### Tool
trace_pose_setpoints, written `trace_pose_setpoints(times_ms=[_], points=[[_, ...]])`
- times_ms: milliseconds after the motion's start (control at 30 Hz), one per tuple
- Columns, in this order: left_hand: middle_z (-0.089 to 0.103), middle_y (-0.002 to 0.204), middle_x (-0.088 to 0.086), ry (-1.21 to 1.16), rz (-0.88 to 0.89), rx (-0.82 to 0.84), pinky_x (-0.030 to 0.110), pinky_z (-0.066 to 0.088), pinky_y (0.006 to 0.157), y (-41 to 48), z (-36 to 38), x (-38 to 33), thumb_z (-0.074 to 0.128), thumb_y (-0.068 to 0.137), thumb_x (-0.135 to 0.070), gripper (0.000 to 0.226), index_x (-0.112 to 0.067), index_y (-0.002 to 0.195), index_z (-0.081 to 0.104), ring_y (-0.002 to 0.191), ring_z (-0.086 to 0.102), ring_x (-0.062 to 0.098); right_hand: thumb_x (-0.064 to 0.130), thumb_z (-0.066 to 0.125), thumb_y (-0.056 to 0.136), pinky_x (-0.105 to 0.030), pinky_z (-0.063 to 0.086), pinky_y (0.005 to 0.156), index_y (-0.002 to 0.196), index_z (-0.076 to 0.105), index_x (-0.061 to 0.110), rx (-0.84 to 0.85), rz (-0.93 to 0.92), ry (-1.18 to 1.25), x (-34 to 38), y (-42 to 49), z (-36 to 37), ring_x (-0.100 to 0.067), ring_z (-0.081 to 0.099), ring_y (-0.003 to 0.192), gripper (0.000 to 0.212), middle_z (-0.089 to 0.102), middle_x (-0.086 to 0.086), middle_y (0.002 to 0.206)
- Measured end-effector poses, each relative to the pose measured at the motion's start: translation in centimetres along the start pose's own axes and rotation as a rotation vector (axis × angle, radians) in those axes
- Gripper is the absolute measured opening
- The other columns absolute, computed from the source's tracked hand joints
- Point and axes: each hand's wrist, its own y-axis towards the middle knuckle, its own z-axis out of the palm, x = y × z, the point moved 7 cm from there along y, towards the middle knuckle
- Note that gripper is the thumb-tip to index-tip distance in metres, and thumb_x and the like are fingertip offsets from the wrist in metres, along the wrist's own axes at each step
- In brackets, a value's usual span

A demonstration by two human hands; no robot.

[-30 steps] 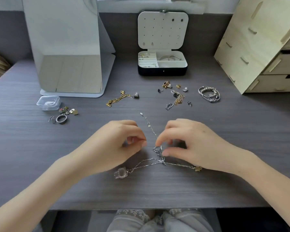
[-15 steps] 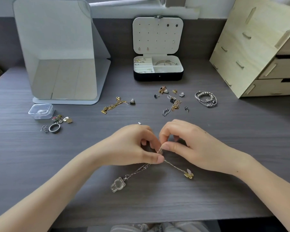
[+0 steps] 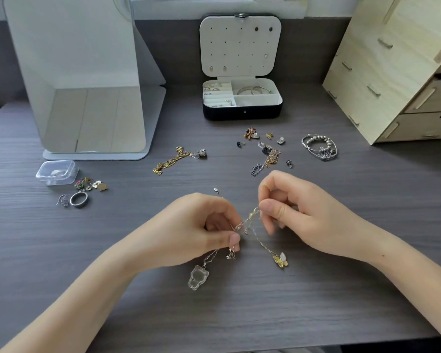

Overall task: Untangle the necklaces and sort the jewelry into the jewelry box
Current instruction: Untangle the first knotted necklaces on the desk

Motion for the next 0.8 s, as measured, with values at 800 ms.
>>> trace_pose_setpoints(times_ms=[800], points=[[0.045, 0.041, -0.006, 0.095, 0.001, -0.164, 0.02, 0.034, 0.046, -0.6, -1.4, 0.2, 0.058, 0.088, -0.034, 0.019, -0.023, 0.072, 0.059, 0.039, 0.04, 0.01, 0.015, 0.05, 0.095, -0.027, 0.038, 0.053, 0.084, 0.048, 0.016, -0.027, 0.116, 0.069, -1.5, -0.6, -0.9, -0.017, 0.043, 0.049, 0.011, 0.051, -0.001, 0.05]])
